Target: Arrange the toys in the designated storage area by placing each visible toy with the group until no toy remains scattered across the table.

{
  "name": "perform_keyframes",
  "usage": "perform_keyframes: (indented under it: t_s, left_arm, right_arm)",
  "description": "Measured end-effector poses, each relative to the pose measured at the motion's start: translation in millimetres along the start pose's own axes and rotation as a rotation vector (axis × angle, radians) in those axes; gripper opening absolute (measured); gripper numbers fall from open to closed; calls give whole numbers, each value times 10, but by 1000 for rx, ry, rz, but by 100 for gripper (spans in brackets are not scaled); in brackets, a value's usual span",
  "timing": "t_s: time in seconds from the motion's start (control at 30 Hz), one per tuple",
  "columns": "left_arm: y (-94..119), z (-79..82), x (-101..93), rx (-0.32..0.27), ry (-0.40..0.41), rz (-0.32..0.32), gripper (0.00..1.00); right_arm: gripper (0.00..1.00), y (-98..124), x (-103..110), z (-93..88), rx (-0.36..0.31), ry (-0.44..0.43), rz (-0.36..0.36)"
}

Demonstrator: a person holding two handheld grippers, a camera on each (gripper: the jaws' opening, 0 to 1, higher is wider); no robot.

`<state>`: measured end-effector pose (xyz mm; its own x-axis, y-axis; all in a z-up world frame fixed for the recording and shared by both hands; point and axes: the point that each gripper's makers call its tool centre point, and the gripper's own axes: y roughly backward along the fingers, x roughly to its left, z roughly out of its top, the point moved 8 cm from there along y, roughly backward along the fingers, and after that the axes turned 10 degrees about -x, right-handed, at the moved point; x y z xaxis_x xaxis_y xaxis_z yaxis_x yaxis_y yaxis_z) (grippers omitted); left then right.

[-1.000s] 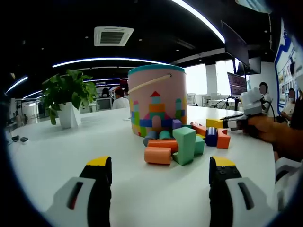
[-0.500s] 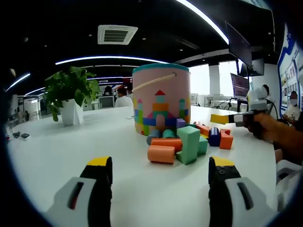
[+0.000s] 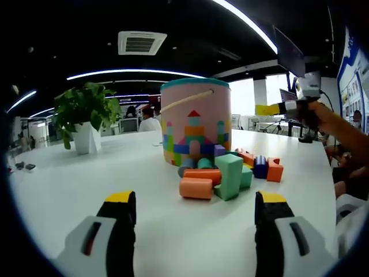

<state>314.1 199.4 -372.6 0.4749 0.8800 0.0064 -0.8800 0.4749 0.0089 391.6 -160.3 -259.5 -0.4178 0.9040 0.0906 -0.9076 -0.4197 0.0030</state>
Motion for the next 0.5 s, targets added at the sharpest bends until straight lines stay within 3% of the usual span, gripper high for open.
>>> perform_keyframes:
  t_s: [0.13, 0.23, 0.4, 0.5]
  left_arm:
    - [0, -6, -8, 3, -6, -1, 87]
    - [-4, -12, -26, 8, -22, -5, 87]
    - [-4, -14, -34, 7, -24, -11, 87]
    - [-4, -17, -47, 9, -37, -11, 88]
  right_arm:
    - [9, -116, -31, 326, 33, -4, 45]
    - [9, -297, -41, 692, 30, 66, 75]
    - [10, -619, -58, 1092, 122, 105, 148]
    - [9, -797, -64, 1222, 196, 149, 178]
